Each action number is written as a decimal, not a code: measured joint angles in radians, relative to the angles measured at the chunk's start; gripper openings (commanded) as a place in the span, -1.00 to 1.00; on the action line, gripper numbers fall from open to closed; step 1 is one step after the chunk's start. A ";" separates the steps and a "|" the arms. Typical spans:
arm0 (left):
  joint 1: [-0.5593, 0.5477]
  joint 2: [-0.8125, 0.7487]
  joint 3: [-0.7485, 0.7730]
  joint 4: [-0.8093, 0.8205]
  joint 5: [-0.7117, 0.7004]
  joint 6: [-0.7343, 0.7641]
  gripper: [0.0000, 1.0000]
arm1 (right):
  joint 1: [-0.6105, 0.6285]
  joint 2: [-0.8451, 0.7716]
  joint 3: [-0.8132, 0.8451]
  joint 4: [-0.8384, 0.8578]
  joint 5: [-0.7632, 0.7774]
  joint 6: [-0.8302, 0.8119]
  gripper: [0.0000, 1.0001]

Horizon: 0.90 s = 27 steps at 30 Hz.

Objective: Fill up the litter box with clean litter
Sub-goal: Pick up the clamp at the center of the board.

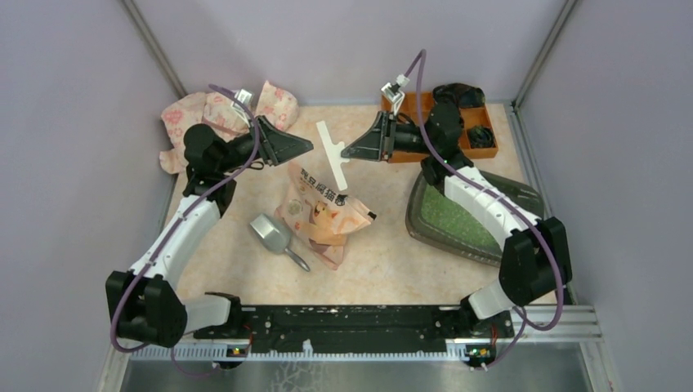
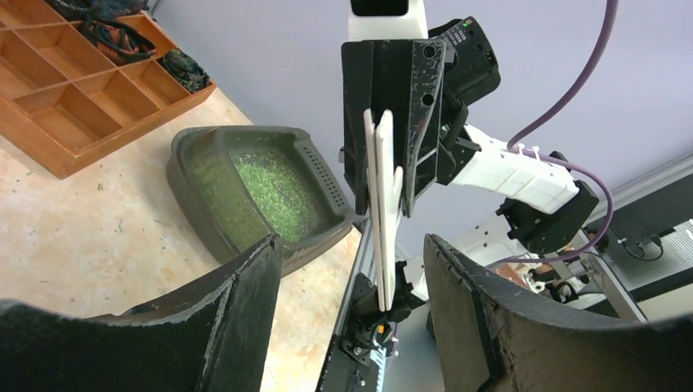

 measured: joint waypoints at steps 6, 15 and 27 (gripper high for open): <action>-0.018 0.000 0.000 -0.002 -0.013 -0.003 0.43 | 0.028 0.035 0.002 -0.008 0.002 -0.003 -1.00; -0.039 0.019 0.009 -0.051 -0.044 0.024 -0.36 | 0.079 0.061 0.023 -0.065 0.013 -0.029 -1.00; -0.039 0.026 0.026 -0.085 -0.040 0.044 -0.48 | 0.085 0.067 0.036 -0.089 0.027 -0.042 -0.13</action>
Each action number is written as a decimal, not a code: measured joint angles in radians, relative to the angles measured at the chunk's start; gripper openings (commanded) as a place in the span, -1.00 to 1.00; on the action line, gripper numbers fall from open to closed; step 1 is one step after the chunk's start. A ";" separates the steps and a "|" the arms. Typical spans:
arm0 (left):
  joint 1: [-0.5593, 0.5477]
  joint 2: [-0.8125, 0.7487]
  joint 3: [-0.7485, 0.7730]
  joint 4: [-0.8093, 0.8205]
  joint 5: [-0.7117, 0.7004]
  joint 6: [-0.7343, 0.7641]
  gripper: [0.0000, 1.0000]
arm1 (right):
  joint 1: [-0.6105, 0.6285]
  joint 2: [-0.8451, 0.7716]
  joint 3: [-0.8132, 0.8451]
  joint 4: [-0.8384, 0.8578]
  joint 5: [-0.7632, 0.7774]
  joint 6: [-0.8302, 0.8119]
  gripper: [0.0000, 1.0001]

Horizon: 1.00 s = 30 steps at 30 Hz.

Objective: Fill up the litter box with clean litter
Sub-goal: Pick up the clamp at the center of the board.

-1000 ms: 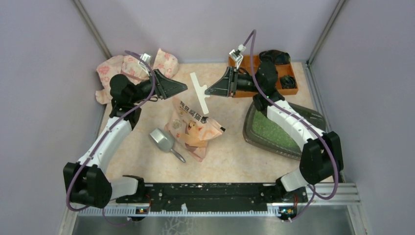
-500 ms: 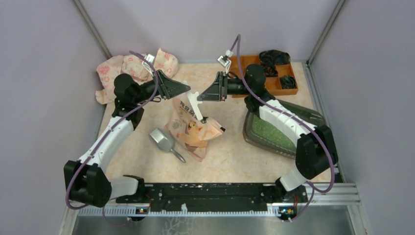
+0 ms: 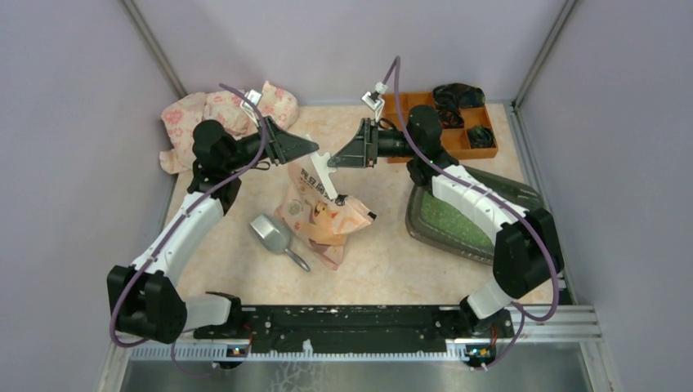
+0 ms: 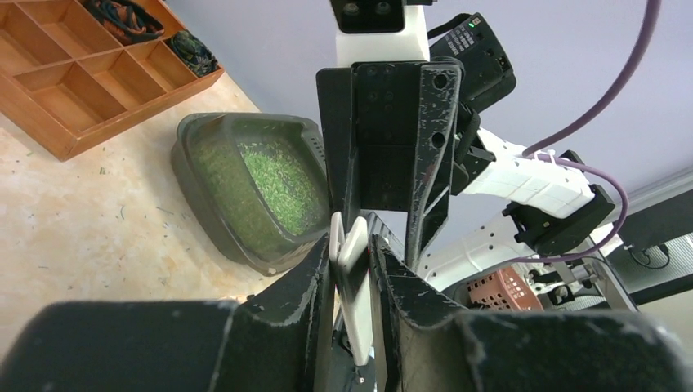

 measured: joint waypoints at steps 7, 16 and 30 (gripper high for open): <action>0.000 0.000 0.000 -0.016 0.000 0.007 -0.50 | 0.008 0.002 0.013 0.000 -0.003 -0.003 -0.07; 0.000 0.000 0.000 -0.015 0.001 0.006 -0.52 | 0.022 0.025 0.027 -0.016 -0.013 -0.015 -0.28; 0.000 -0.001 0.041 -0.103 -0.030 0.069 0.46 | 0.033 0.035 0.062 -0.119 -0.035 -0.093 -1.00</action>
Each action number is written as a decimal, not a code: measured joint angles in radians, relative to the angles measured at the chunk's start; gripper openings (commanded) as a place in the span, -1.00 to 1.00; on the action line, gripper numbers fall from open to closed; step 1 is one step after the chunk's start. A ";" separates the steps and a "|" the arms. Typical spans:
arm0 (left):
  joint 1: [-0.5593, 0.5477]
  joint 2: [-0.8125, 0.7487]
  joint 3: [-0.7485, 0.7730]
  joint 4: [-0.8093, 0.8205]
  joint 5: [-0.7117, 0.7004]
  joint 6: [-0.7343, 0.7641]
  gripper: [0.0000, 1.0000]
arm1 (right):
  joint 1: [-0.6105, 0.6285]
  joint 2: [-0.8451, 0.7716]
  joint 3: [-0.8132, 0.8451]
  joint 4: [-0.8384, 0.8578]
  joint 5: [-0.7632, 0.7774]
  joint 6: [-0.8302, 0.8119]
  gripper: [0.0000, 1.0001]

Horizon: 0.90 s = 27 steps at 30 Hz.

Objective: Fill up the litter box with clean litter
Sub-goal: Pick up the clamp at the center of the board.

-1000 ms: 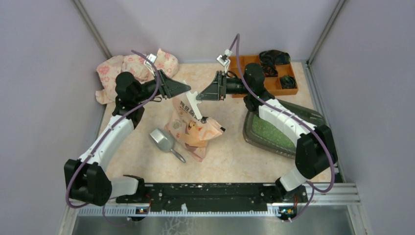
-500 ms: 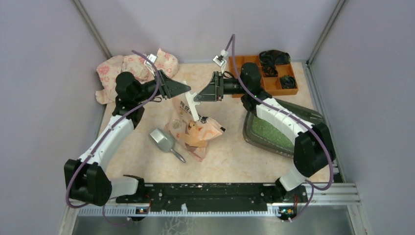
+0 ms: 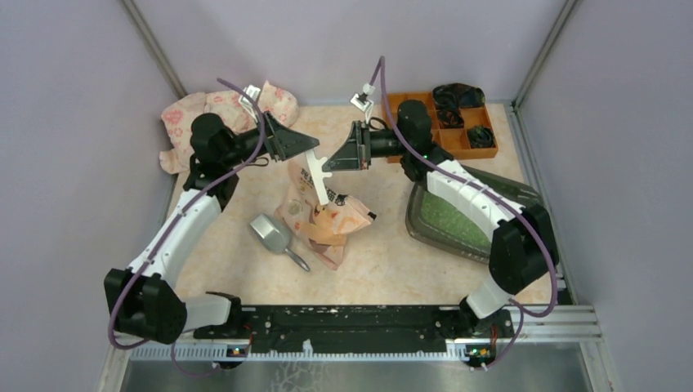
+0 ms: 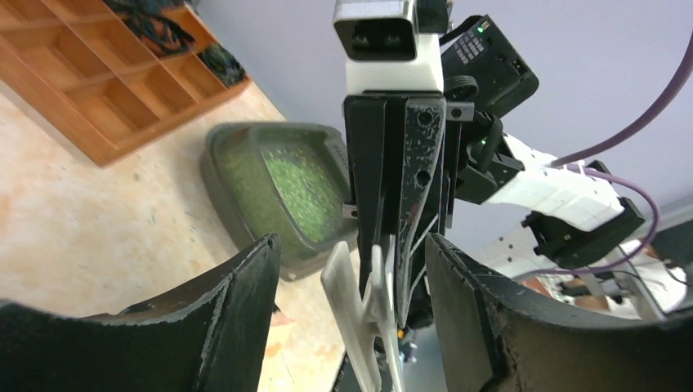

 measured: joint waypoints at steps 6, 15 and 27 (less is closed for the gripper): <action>0.030 -0.043 0.102 -0.128 -0.049 0.088 0.50 | -0.014 0.022 0.173 -0.309 0.015 -0.204 -1.00; 0.124 -0.132 0.171 -0.330 -0.150 0.187 0.45 | 0.026 0.176 0.667 -0.999 0.471 -0.705 -1.00; 0.247 -0.135 0.175 -0.591 -0.248 0.269 0.38 | 0.297 0.249 0.640 -1.207 1.088 -1.065 -1.00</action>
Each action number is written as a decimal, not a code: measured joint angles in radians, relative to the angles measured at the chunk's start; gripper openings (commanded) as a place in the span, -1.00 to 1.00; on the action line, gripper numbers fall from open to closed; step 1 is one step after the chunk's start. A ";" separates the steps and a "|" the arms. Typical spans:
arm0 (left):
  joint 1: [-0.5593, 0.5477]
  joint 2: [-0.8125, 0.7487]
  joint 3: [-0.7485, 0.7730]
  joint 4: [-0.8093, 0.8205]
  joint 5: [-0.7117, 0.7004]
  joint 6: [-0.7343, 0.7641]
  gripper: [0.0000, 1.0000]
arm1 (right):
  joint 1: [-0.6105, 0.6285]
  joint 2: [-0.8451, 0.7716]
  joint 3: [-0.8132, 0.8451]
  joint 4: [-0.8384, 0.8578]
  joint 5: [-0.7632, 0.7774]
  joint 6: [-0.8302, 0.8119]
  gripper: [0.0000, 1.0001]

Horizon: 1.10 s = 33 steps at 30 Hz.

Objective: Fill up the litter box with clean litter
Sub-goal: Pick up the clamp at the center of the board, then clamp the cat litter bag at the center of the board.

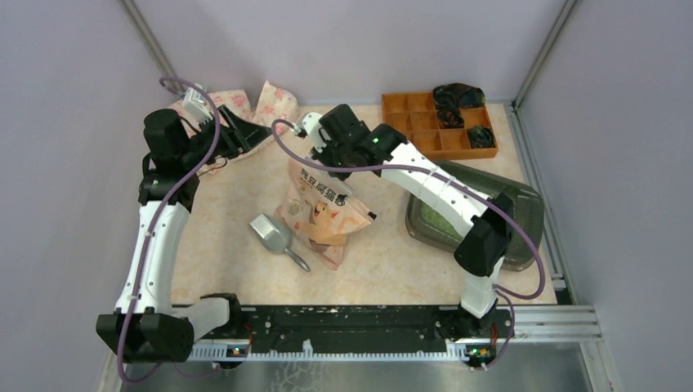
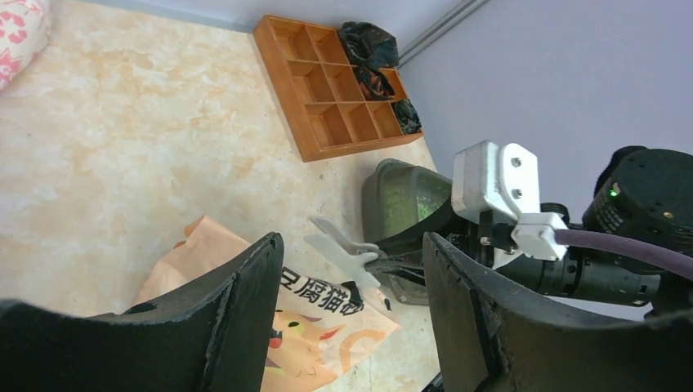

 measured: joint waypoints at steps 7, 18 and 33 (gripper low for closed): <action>0.019 0.000 -0.012 -0.033 0.002 0.018 0.35 | 0.003 0.000 -0.018 0.038 0.051 -0.045 -1.00; 0.019 0.000 -0.013 -0.038 0.017 0.023 0.32 | 0.002 0.000 -0.017 0.051 -0.029 -0.005 -1.00; 0.019 0.000 -0.026 -0.037 0.032 0.023 0.30 | 0.002 0.003 0.017 0.058 -0.095 0.074 -1.00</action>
